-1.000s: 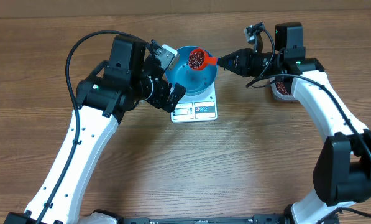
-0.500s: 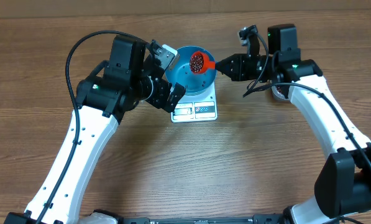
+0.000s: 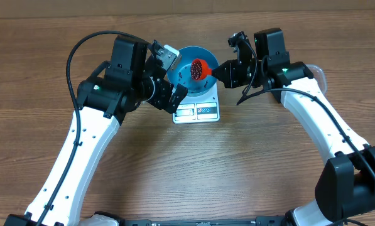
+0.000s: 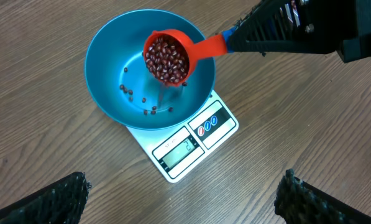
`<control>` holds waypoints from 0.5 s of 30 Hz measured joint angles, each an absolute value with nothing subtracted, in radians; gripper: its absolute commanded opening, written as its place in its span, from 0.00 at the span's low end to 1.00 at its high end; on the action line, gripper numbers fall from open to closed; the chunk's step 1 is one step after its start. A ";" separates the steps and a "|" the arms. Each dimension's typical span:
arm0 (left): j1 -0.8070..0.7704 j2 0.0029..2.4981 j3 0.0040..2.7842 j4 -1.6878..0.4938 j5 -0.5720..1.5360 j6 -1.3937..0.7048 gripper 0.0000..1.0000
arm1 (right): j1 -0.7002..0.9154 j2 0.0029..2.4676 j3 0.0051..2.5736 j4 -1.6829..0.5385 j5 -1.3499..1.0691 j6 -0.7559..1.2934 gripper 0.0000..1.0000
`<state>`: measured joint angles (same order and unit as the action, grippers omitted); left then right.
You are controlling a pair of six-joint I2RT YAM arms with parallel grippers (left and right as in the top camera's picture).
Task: Scoop item into bowl and weigh 150g on scale
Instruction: 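Tilt the scoop with the right gripper to pour beans into bowl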
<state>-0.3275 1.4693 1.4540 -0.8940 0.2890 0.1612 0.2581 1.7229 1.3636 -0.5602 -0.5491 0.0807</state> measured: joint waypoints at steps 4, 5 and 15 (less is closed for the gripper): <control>-0.327 1.469 1.454 -0.894 0.289 0.161 1.00 | 0.258 1.723 1.364 -0.561 -0.540 0.068 0.04; -0.327 1.469 1.454 -0.894 0.289 0.161 1.00 | 0.258 1.721 1.364 -0.562 -0.538 0.059 0.04; -0.327 1.469 1.454 -0.894 0.289 0.161 1.00 | 0.281 1.647 1.385 -0.566 -0.492 -0.008 0.04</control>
